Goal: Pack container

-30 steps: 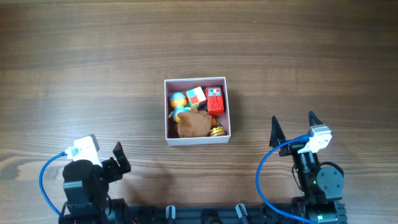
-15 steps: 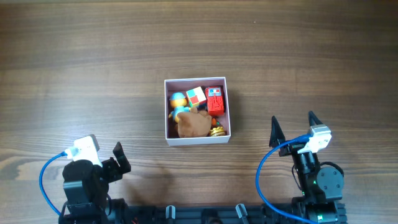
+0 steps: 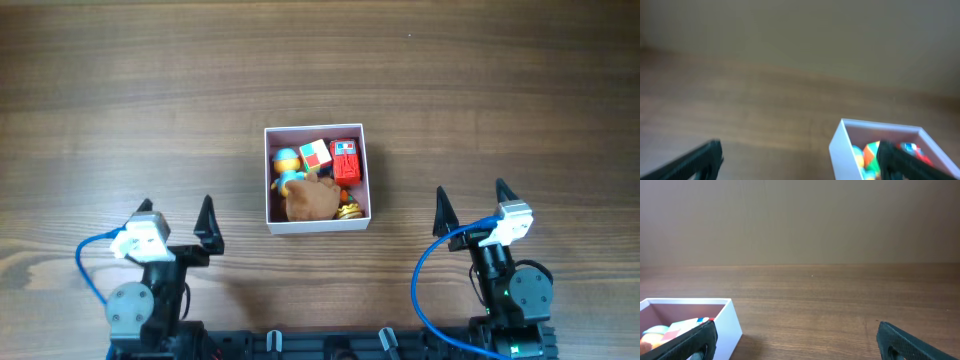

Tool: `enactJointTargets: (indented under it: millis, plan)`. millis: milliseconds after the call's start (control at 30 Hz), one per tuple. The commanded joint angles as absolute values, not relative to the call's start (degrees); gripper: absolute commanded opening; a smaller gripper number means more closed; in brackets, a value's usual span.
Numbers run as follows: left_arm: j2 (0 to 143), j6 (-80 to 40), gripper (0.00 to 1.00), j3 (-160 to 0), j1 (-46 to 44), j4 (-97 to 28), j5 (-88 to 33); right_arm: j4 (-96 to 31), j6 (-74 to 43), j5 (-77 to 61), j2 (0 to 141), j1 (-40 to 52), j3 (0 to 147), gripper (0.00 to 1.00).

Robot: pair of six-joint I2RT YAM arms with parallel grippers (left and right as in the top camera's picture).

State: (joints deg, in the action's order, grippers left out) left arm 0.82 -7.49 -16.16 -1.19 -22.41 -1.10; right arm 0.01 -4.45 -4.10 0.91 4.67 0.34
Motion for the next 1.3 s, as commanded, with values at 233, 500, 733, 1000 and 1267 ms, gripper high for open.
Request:
enactJointTargets:
  millis: [233,500,733,1000,1267]
  plan:
    - [0.2,-6.4,1.0,-0.3,-1.6,-3.9,-5.7,0.2,-4.6,-5.0,0.6,4.3,0.3,1.0]
    - [0.3,-7.0,1.0,-0.3,-1.6,-3.9,-6.2,0.2,-4.6,-5.0,0.6,4.3,0.3,1.0]
    - [0.3,-7.0,1.0,-0.3,-1.6,-3.9,-6.2,0.2,-4.6,-5.0,0.6,4.3,0.3,1.0]
    - [0.3,-7.0,1.0,-0.3,-1.6,-3.9,-6.2,0.2,-4.6,-5.0,0.6,4.3,0.3,1.0]
    - [0.3,-7.0,1.0,-0.3,-1.6,-3.9,-6.2,0.2,-4.6,-5.0,0.6,4.3,0.3,1.0]
